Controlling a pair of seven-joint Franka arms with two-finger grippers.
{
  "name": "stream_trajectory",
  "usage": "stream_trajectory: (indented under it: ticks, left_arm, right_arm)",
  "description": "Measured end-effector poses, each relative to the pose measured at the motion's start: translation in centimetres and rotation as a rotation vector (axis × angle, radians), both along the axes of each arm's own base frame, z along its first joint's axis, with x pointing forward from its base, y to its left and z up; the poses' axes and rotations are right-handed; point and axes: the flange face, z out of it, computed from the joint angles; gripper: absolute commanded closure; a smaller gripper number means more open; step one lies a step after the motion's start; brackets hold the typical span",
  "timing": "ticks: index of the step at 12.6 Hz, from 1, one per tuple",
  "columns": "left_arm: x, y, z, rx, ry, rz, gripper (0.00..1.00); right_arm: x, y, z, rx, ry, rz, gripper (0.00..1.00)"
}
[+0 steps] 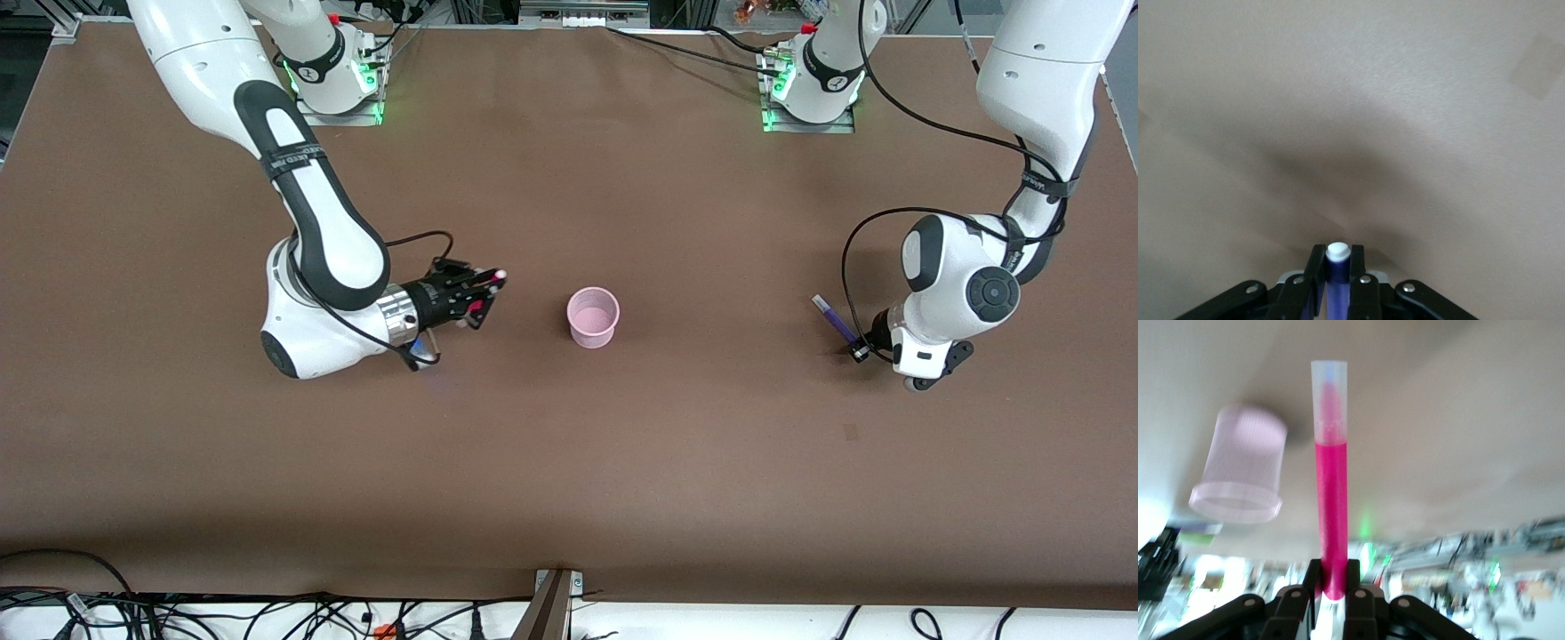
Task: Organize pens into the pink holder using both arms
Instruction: 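Lift the pink highlighter toward the cup while the left gripper lifts the blue marker, then drop the pink highlighter into the cup while the left gripper brings the marker over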
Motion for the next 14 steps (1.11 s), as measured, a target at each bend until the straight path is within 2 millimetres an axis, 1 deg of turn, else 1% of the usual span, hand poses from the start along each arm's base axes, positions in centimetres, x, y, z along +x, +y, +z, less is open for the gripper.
stream_trajectory:
  ticks: [1,3,4,6,7,8,9,10,11,13,14]
  left_arm:
    - [0.6,-0.2,1.7,-0.003,0.002,-0.055,1.00]
    - [1.5,-0.9,5.9,-0.016,-0.019,-0.252,1.00]
    - [1.7,-1.8,7.6,-0.024,-0.041,-0.356,1.00]
    - [2.5,-4.9,10.3,-0.038,-0.092,-0.485,1.00]
    - [2.9,-6.7,11.3,-0.047,-0.115,-0.523,1.00]
    - [3.3,-9.0,12.5,-0.065,-0.143,-0.559,1.00]
    - [3.8,-11.5,14.0,-0.093,-0.177,-0.582,1.00]
    - [4.2,-13.4,15.5,-0.126,-0.211,-0.595,1.00]
    - [4.6,-14.6,16.9,-0.169,-0.245,-0.617,1.00]
    - [5.6,-14.9,19.1,-0.282,-0.318,-0.655,1.00]
    - [5.9,-14.9,19.7,-0.353,-0.353,-0.654,1.00]
  right_arm:
    - [-0.5,2.0,0.9,0.076,0.038,-0.027,1.00]
    - [-1.6,5.4,2.3,0.212,0.113,-0.076,1.00]
    - [-2.0,6.7,2.8,0.261,0.140,-0.100,1.00]
    - [-2.6,9.0,3.2,0.308,0.158,-0.151,1.00]
    - [-3.0,10.2,3.0,0.302,0.151,-0.177,1.00]
    - [-3.4,11.4,2.3,0.285,0.142,-0.197,1.00]
    - [-3.9,12.3,1.4,0.267,0.136,-0.208,1.00]
    - [-4.2,12.8,0.2,0.254,0.135,-0.214,1.00]
    - [-4.3,12.8,-1.0,0.248,0.132,-0.216,1.00]
    - [-4.0,12.4,-2.9,0.234,0.123,-0.236,1.00]
    - [-3.8,12.4,-3.4,0.232,0.117,-0.243,1.00]
